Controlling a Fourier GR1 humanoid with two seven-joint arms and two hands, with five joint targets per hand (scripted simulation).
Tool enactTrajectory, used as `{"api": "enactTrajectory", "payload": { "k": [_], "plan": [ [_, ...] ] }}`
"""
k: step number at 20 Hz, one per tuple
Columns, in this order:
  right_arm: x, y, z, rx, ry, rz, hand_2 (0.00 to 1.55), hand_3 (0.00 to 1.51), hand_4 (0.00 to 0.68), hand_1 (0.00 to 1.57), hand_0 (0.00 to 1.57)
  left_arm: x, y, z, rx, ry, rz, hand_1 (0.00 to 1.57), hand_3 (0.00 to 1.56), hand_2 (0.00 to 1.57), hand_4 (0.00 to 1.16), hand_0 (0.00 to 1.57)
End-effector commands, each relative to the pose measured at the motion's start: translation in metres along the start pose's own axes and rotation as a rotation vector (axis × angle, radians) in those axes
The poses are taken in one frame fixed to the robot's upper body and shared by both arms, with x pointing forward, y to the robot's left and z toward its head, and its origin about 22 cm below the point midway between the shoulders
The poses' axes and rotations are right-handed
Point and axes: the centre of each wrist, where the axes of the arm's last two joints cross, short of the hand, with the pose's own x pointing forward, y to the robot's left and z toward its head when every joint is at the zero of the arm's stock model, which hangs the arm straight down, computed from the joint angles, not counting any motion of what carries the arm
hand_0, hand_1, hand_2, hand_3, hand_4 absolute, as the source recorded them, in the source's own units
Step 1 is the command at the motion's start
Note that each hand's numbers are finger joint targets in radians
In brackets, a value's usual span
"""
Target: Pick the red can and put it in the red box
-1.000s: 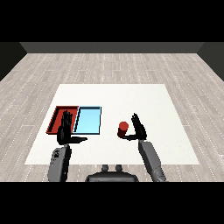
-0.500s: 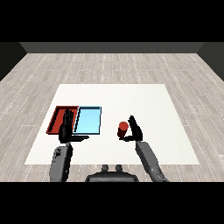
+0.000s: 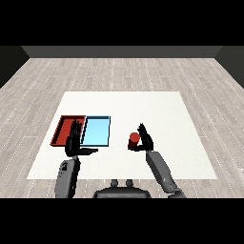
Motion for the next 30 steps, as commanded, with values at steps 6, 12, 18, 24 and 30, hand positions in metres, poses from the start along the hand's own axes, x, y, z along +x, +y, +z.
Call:
{"api": "enactTrajectory", "payload": {
  "k": [6, 12, 18, 24, 30],
  "plan": [
    [-0.010, 0.025, -0.025, 0.028, 0.020, 0.021, 0.00, 0.00, 0.000, 0.00, 0.00, 0.005, -0.002, 0.000, 0.004, 0.016, -0.003, 0.00, 0.00, 0.00, 0.00, 0.00],
    [-0.019, 0.019, -0.022, 0.025, 0.027, 0.000, 0.00, 0.00, 0.000, 0.00, 0.00, -0.007, 0.017, 0.010, 0.022, -0.015, 0.002, 0.00, 0.00, 0.00, 0.00, 0.00],
    [-0.013, 0.035, -0.028, -0.041, 0.060, 0.065, 0.00, 0.00, 0.000, 0.00, 0.00, -0.002, 0.005, 0.003, 0.018, 0.008, -0.011, 0.00, 0.00, 0.00, 0.00, 0.00],
    [-0.028, 0.037, -0.017, -0.146, 0.086, 0.155, 1.46, 1.42, 0.611, 1.46, 1.46, 0.003, 0.004, 0.014, 0.000, -0.003, -0.005, 0.00, 0.00, 0.00, 0.00, 0.00],
    [-0.017, 0.040, -0.034, -0.139, 0.065, 0.191, 1.45, 1.40, 0.589, 1.47, 1.47, 0.009, 0.011, -0.001, -0.003, -0.006, -0.013, 0.00, 0.00, 0.00, 0.00, 0.00]
  ]
}}
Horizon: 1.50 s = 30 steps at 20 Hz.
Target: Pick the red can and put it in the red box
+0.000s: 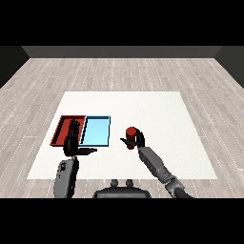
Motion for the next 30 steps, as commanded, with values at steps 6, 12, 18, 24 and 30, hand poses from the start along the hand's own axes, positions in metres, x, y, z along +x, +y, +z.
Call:
{"api": "enactTrajectory", "payload": {
  "k": [6, 12, 18, 24, 30],
  "plan": [
    [0.019, 0.011, -0.016, 0.033, -0.055, 0.091, 1.43, 1.37, 0.599, 1.44, 1.44, 0.007, -0.017, -0.014, -0.022, 0.024, 0.018, 0.00, 0.00, 0.00, 0.00, 0.00],
    [0.046, 0.019, -0.005, 0.043, -0.169, 0.077, 1.43, 1.37, 0.616, 1.42, 1.42, -0.006, -0.022, 0.002, -0.032, 0.022, 0.022, 0.00, 0.00, 0.00, 0.00, 0.00],
    [0.088, -0.020, -0.002, 0.059, -0.244, 0.097, 1.43, 1.38, 0.630, 1.45, 1.45, -0.003, -0.027, -0.010, -0.087, 0.026, 0.004, 0.00, 0.00, 0.00, 0.00, 0.00],
    [0.117, -0.014, 0.031, 0.067, -0.318, 0.067, 1.43, 1.39, 0.651, 1.44, 1.44, -0.005, -0.059, -0.003, -0.115, 0.084, 0.023, 0.00, 0.00, 0.00, 0.00, 0.00],
    [0.118, 0.028, 0.012, 0.056, -0.318, 0.047, 1.43, 1.38, 0.654, 1.45, 1.45, -0.003, -0.086, -0.005, -0.158, 0.148, 0.047, 0.00, 0.00, 0.00, 0.00, 0.00]
  ]
}}
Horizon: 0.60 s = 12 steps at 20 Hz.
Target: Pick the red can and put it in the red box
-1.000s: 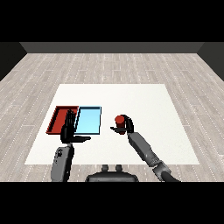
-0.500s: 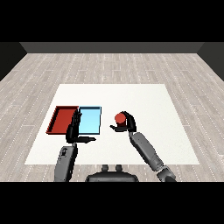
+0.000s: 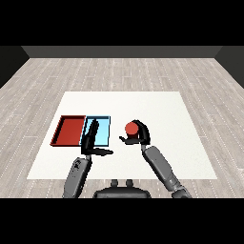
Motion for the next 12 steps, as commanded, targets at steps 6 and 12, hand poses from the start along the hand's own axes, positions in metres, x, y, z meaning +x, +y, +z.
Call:
{"api": "enactTrajectory", "payload": {
  "k": [6, 12],
  "plan": [
    [0.015, 0.016, -0.001, -0.004, -0.032, -0.044, 1.43, 1.38, 0.650, 1.45, 1.45, -0.007, -0.030, -0.006, -0.052, 0.063, 0.050, 0.00, 0.00, 0.00, 0.00, 0.00],
    [0.004, 0.025, -0.002, 0.011, -0.016, -0.067, 1.44, 1.40, 0.659, 1.46, 1.46, -0.012, -0.038, -0.021, -0.063, 0.111, 0.048, 0.00, 0.00, 0.00, 0.00, 0.00]
  ]
}}
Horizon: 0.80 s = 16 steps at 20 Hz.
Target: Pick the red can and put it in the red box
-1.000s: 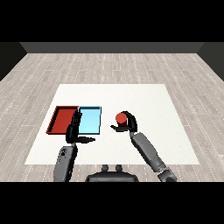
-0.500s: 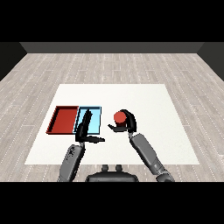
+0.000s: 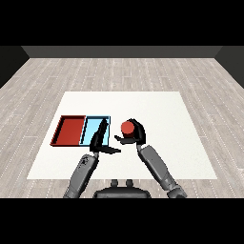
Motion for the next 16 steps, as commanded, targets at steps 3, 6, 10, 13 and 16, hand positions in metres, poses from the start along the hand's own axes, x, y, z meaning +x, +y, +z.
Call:
{"api": "enactTrajectory", "payload": {
  "k": [3, 6, 10, 13, 16],
  "plan": [
    [0.007, 0.014, -0.002, -0.001, -0.002, -0.005, 1.45, 1.39, 0.632, 1.46, 1.46, -0.038, -0.003, -0.004, -0.020, 0.044, 0.011, 0.00, 0.00, 0.00, 0.00, 0.00],
    [0.000, 0.015, 0.007, 0.004, 0.015, 0.012, 1.45, 1.38, 0.633, 1.46, 1.46, -0.023, -0.024, -0.003, -0.033, 0.082, 0.039, 0.00, 0.00, 0.00, 0.00, 0.00],
    [-0.008, 0.023, -0.002, 0.020, -0.013, -0.001, 1.44, 1.39, 0.631, 1.44, 1.44, -0.036, -0.016, -0.011, -0.041, 0.077, 0.045, 0.00, 0.00, 0.00, 0.00, 0.00],
    [0.005, 0.020, -0.007, 0.032, 0.007, -0.007, 1.43, 1.38, 0.637, 1.45, 1.45, -0.029, -0.028, -0.008, -0.044, 0.086, 0.052, 0.00, 0.00, 0.00, 0.00, 0.00],
    [-0.005, 0.023, 0.007, 0.015, 0.005, 0.008, 1.43, 1.38, 0.631, 1.43, 1.43, -0.032, -0.043, 0.011, -0.027, 0.101, 0.046, 0.00, 0.00, 0.00, 0.00, 0.00]
  ]
}}
